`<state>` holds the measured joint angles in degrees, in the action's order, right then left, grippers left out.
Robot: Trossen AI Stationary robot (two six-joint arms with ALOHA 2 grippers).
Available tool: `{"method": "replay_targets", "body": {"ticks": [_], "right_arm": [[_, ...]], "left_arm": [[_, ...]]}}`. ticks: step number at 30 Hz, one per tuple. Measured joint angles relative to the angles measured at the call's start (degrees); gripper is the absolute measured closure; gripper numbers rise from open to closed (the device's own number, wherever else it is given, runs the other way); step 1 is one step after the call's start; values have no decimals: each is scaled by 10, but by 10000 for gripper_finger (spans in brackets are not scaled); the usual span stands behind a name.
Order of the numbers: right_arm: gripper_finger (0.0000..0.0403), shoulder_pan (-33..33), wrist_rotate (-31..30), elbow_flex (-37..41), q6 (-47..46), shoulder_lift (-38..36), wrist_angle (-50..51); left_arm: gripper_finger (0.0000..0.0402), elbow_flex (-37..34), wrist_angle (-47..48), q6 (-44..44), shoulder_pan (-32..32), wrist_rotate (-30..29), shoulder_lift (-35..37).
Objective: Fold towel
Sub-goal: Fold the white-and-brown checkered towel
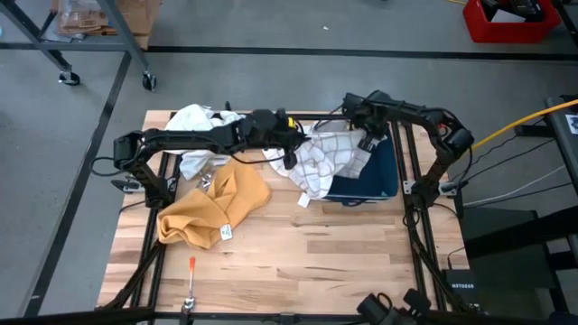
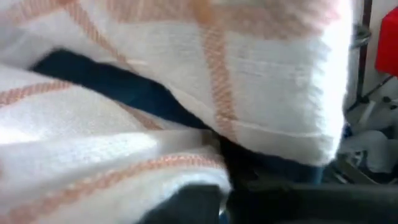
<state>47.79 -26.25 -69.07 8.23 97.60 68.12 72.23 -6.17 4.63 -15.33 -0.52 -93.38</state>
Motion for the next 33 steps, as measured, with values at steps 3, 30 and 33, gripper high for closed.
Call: {"method": "replay_targets", "body": {"ticks": [3, 30, 33], "right_arm": [[402, 10, 29, -23, -8, -2, -10], [402, -111, 120, -654, -36, -30, 67], [402, -119, 142, -620, -37, -70, -70]], "left_arm": [[401, 0, -21, 12, -13, 2, 0], [402, 65, -105, 92, -75, -16, 219], [401, 77, -109, 90, -97, -22, 244]]}}
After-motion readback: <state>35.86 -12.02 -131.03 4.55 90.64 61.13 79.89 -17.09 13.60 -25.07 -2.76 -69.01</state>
